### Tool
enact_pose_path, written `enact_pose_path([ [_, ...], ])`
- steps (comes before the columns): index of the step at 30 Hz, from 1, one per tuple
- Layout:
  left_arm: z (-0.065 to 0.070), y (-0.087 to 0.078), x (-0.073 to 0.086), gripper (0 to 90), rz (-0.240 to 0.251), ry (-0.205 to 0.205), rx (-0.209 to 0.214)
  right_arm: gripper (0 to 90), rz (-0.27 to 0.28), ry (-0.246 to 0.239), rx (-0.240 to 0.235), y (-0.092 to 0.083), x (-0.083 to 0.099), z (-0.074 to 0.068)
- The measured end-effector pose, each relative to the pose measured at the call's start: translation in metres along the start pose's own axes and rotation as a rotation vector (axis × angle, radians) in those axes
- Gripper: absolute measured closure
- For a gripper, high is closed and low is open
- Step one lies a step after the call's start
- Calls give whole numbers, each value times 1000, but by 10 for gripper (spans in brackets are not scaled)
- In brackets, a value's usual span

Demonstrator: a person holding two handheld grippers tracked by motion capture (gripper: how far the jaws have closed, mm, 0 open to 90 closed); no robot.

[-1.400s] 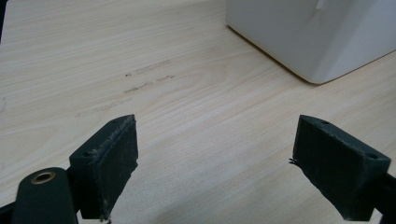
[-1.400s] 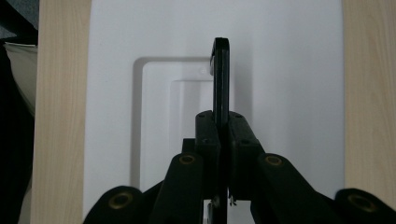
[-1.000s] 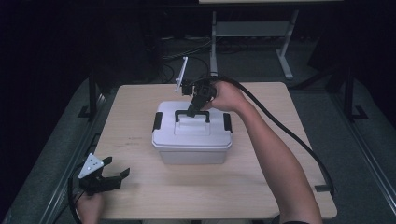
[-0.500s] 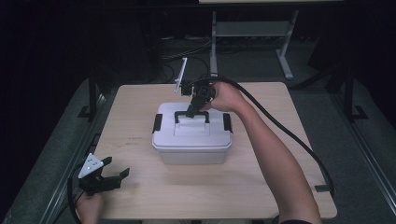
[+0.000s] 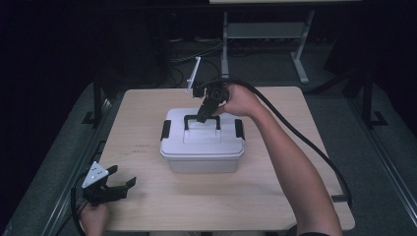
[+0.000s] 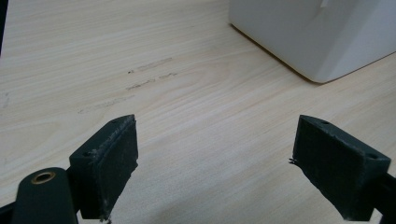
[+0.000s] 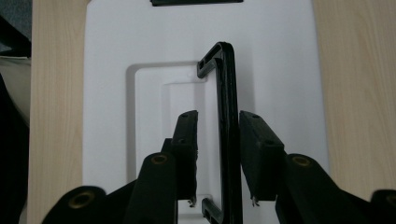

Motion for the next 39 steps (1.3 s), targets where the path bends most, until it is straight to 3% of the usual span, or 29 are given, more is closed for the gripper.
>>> enact_pose_path([
  [15,3,3,0,134,-4,6,6,588,8,31,42,-16,14,-5],
  [39,4,3,-1,134,-7,13,7,501,0,78,61,-27,32,-14],
])
Point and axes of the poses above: each handheld gripper's, and its own axes: y roughly forward along the jaws, x roughly out of its underside, z roughly to its right, the point moved 2 cm from there along y, roughly forward along the jaws, and after that the axes turned 10 degrees about -y, right-handed, at the moved point
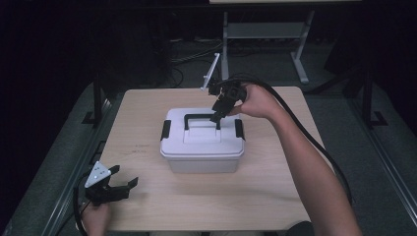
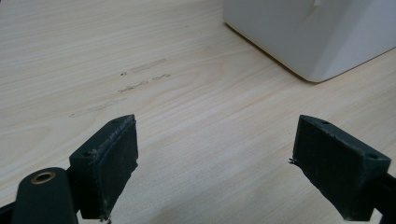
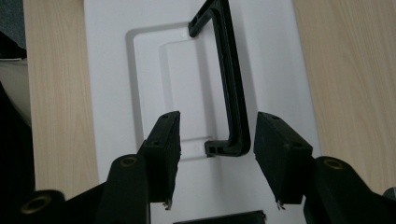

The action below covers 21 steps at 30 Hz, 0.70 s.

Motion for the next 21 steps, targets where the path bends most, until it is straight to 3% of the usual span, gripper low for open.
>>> enact_pose_path([
  [21,-1,0,2,134,-1,-7,-4,455,-5,44,10,-6,24,-2],
])
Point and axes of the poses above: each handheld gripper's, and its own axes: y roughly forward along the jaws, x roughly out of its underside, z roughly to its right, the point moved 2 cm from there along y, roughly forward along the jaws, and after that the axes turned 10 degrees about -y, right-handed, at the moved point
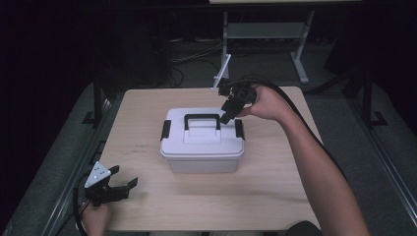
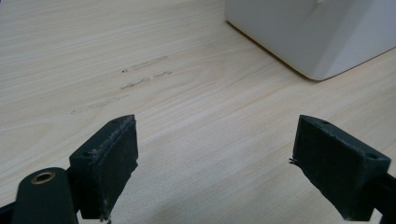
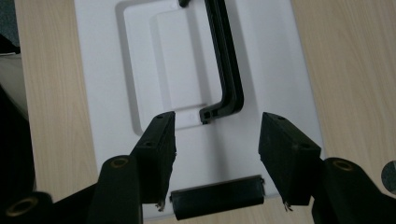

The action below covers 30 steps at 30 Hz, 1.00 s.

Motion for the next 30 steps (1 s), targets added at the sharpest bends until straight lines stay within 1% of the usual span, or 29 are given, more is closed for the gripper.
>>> enact_pose_path([
  [20,1,0,0,134,4,4,0,423,11,68,22,-10,39,-4],
  [30,2,0,-1,134,2,8,-2,410,13,102,24,-11,60,-6],
])
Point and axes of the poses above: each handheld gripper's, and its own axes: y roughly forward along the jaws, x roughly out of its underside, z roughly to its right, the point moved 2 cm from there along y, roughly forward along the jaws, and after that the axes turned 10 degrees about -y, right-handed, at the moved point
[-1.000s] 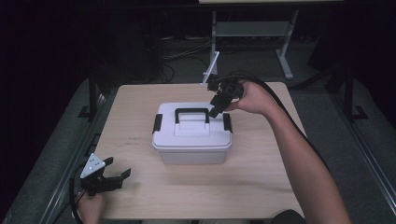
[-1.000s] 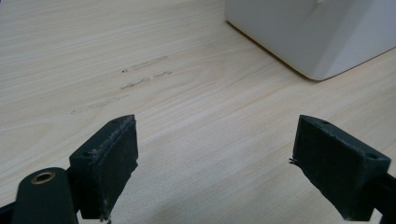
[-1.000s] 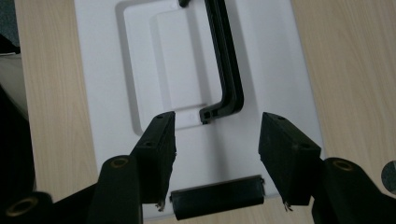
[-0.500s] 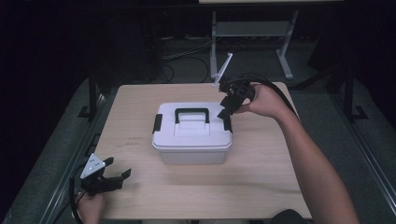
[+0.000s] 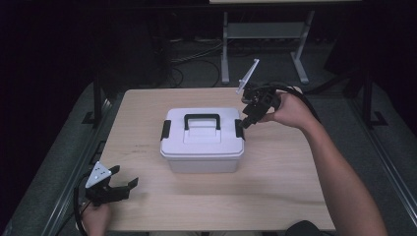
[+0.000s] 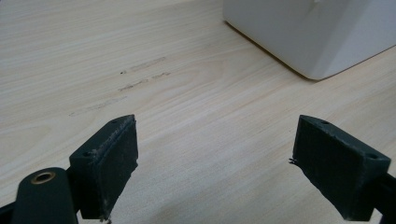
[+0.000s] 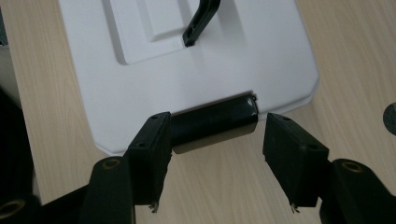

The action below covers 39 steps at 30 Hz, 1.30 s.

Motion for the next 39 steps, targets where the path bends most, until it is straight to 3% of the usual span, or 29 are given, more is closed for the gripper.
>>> enact_pose_path([
  [39,2,1,-1,134,-3,7,3,392,9,107,15,-4,66,-7],
])
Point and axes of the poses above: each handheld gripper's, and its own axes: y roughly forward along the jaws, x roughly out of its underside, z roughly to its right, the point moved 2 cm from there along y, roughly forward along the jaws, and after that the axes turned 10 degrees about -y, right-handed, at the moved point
